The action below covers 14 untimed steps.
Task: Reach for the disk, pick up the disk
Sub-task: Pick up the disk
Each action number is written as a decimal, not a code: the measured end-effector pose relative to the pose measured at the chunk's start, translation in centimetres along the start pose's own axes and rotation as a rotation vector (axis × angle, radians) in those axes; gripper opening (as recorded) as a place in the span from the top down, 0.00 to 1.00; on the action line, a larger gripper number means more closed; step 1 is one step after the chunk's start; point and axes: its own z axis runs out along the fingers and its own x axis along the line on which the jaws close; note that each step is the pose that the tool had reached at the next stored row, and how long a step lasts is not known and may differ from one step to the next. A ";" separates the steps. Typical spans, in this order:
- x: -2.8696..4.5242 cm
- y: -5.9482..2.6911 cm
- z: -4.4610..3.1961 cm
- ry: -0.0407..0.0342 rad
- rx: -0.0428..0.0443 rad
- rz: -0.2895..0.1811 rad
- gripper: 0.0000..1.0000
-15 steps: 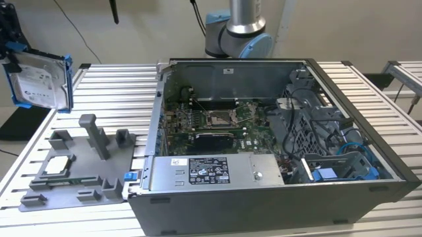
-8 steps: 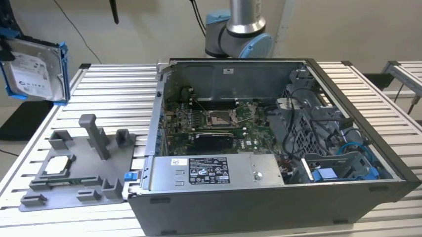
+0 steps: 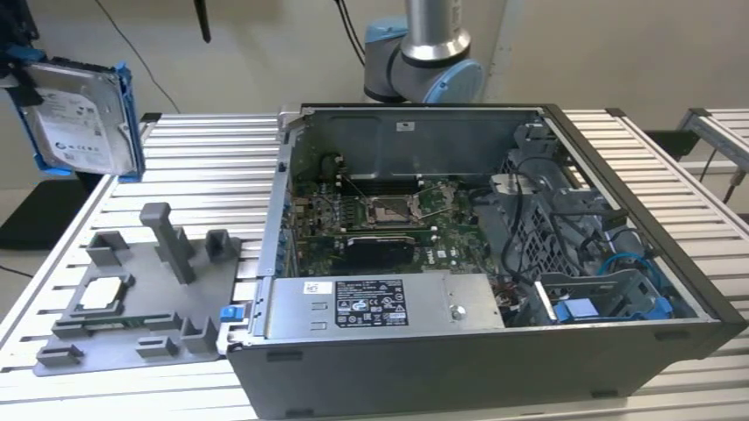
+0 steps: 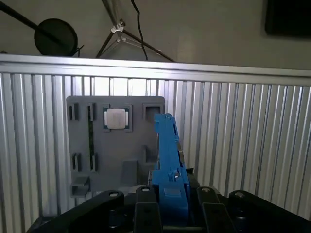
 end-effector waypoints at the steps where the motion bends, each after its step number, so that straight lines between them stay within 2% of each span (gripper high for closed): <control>1: 0.00 0.00 -0.01 0.0002 0.0144 -0.002 1.00; 4: 0.00 0.00 -0.04 0.0006 0.0550 -0.007 1.00; 6: -0.01 -0.01 -0.14 0.0008 0.0767 -0.010 1.00; 14: -0.13 -0.08 -1.46 -0.0021 0.1103 -0.023 1.00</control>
